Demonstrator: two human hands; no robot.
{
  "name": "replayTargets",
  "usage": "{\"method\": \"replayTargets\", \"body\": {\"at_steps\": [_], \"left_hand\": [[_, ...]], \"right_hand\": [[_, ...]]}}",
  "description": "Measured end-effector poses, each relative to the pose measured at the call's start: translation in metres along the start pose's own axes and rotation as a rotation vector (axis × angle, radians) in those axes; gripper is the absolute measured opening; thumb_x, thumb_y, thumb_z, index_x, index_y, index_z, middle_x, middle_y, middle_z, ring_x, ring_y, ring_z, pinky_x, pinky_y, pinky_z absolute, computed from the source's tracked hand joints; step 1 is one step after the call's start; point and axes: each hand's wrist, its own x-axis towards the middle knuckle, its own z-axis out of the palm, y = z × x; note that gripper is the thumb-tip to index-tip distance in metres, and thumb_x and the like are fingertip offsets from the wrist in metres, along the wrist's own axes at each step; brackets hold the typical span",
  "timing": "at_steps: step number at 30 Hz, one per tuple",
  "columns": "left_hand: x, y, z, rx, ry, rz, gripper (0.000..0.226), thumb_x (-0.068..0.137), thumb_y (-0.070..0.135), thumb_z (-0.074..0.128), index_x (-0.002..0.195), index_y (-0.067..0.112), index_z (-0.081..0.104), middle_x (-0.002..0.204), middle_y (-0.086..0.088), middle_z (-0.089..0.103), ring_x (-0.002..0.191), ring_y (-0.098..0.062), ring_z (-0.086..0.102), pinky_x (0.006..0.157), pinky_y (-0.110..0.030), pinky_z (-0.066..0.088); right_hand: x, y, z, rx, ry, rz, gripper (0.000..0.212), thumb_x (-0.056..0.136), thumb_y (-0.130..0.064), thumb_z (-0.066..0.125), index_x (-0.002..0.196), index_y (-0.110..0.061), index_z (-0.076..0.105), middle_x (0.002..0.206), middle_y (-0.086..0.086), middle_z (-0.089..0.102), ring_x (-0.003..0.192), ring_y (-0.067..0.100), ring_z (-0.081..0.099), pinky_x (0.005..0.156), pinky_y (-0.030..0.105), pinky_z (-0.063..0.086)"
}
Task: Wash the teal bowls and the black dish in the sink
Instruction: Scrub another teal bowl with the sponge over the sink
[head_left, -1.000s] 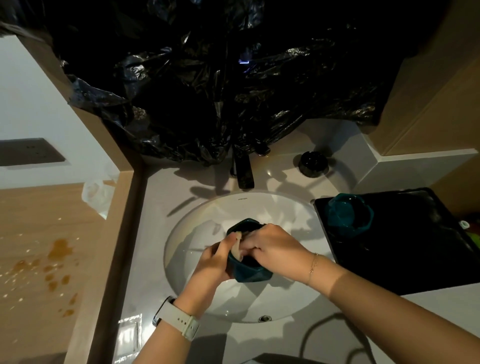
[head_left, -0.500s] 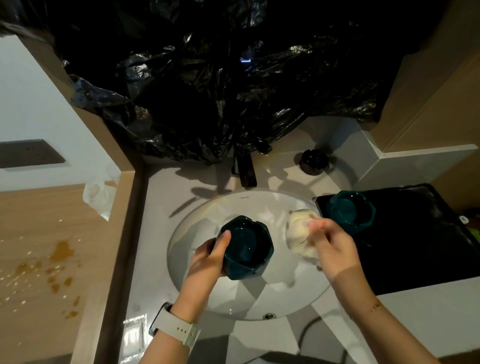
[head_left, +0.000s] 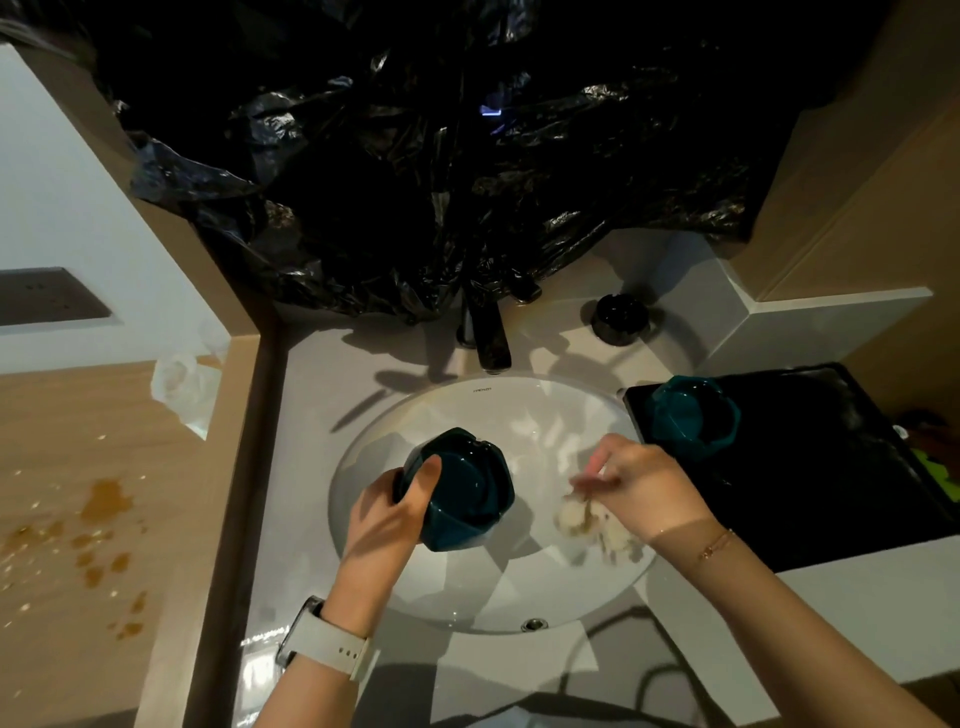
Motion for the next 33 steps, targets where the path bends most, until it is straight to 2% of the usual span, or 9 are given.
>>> {"method": "replayTargets", "body": {"at_steps": [4, 6, 9, 14, 17, 20, 24, 29, 33], "left_hand": [[0.003, 0.003, -0.002, -0.01, 0.006, -0.006, 0.049, 0.079, 0.068, 0.051, 0.084, 0.021, 0.064, 0.085, -0.006, 0.069, 0.08, -0.023, 0.067, 0.08, -0.05, 0.058], [0.004, 0.002, -0.001, -0.008, 0.007, -0.013, 0.061, 0.069, 0.075, 0.047, 0.086, 0.019, 0.066, 0.084, -0.007, 0.07, 0.079, -0.025, 0.068, 0.078, -0.05, 0.058], [0.004, -0.001, 0.002, -0.026, -0.012, -0.019, 0.069, 0.062, 0.08, 0.047, 0.087, 0.019, 0.068, 0.082, -0.006, 0.071, 0.079, -0.026, 0.069, 0.077, -0.052, 0.058], [0.003, -0.002, 0.009, -0.059, -0.01, -0.032, 0.067, 0.062, 0.078, 0.05, 0.084, 0.018, 0.068, 0.083, -0.007, 0.071, 0.084, -0.027, 0.067, 0.082, -0.053, 0.057], [0.002, 0.0, 0.015, -0.048, -0.008, -0.032, 0.053, 0.077, 0.068, 0.055, 0.085, 0.016, 0.067, 0.085, -0.007, 0.069, 0.086, -0.024, 0.066, 0.084, -0.05, 0.056], [0.002, 0.001, 0.024, -0.043, 0.011, -0.05, 0.034, 0.091, 0.052, 0.057, 0.082, 0.02, 0.064, 0.084, -0.002, 0.068, 0.083, -0.017, 0.064, 0.082, -0.04, 0.056], [-0.008, 0.005, 0.031, -0.045, 0.051, 0.009, 0.034, 0.091, 0.05, 0.058, 0.075, 0.02, 0.061, 0.071, 0.003, 0.062, 0.07, -0.011, 0.06, 0.061, -0.024, 0.044], [-0.009, 0.0, 0.034, -0.103, 0.068, -0.016, 0.033, 0.088, 0.052, 0.059, 0.081, 0.021, 0.066, 0.077, -0.001, 0.068, 0.079, -0.02, 0.066, 0.073, -0.037, 0.056], [-0.01, 0.002, 0.033, -0.077, 0.079, 0.015, 0.026, 0.09, 0.051, 0.058, 0.083, 0.027, 0.065, 0.08, 0.003, 0.069, 0.079, -0.017, 0.066, 0.072, -0.033, 0.054]], "right_hand": [[0.011, -0.006, -0.006, 0.358, 0.127, 0.023, 0.025, 0.089, -0.035, 0.063, 0.077, -0.013, 0.061, 0.072, 0.001, 0.061, 0.072, 0.015, 0.057, 0.069, 0.027, 0.043], [0.015, -0.009, -0.005, 0.343, 0.007, 0.052, 0.029, 0.09, -0.037, 0.059, 0.085, -0.009, 0.063, 0.08, 0.0, 0.063, 0.078, 0.013, 0.058, 0.07, 0.023, 0.044], [0.016, -0.007, 0.007, 0.476, -0.223, 0.107, 0.01, 0.09, -0.006, 0.06, 0.082, 0.0, 0.063, 0.077, 0.004, 0.059, 0.071, 0.014, 0.052, 0.056, 0.009, 0.042], [0.005, -0.02, -0.002, 0.883, -0.012, 0.015, 0.01, 0.088, -0.018, 0.066, 0.09, -0.011, 0.074, 0.087, 0.005, 0.072, 0.084, 0.019, 0.064, 0.082, 0.029, 0.048], [-0.008, -0.038, 0.003, 1.034, -0.105, -0.027, 0.019, 0.087, -0.033, 0.066, 0.091, -0.017, 0.075, 0.09, 0.016, 0.07, 0.079, 0.028, 0.06, 0.074, 0.04, 0.045], [-0.009, -0.048, 0.024, 0.828, -0.168, -0.067, 0.025, 0.095, -0.032, 0.054, 0.089, -0.025, 0.077, 0.101, 0.008, 0.068, 0.093, 0.021, 0.061, 0.076, 0.028, 0.045], [0.003, -0.033, 0.059, 0.082, 0.21, -0.501, 0.022, 0.083, -0.015, 0.063, 0.1, -0.023, 0.074, 0.086, -0.005, 0.057, 0.096, 0.011, 0.042, 0.085, 0.023, 0.038], [0.009, -0.04, 0.057, 0.3, 0.317, -0.193, 0.058, 0.071, -0.01, 0.076, 0.118, -0.028, 0.049, 0.111, -0.009, 0.034, 0.105, 0.005, 0.029, 0.095, 0.015, 0.033], [0.014, -0.035, 0.047, 0.553, -0.032, 0.12, 0.061, 0.071, -0.048, 0.077, 0.118, -0.031, 0.043, 0.122, -0.005, 0.051, 0.109, 0.014, 0.053, 0.097, 0.033, 0.046]]}}
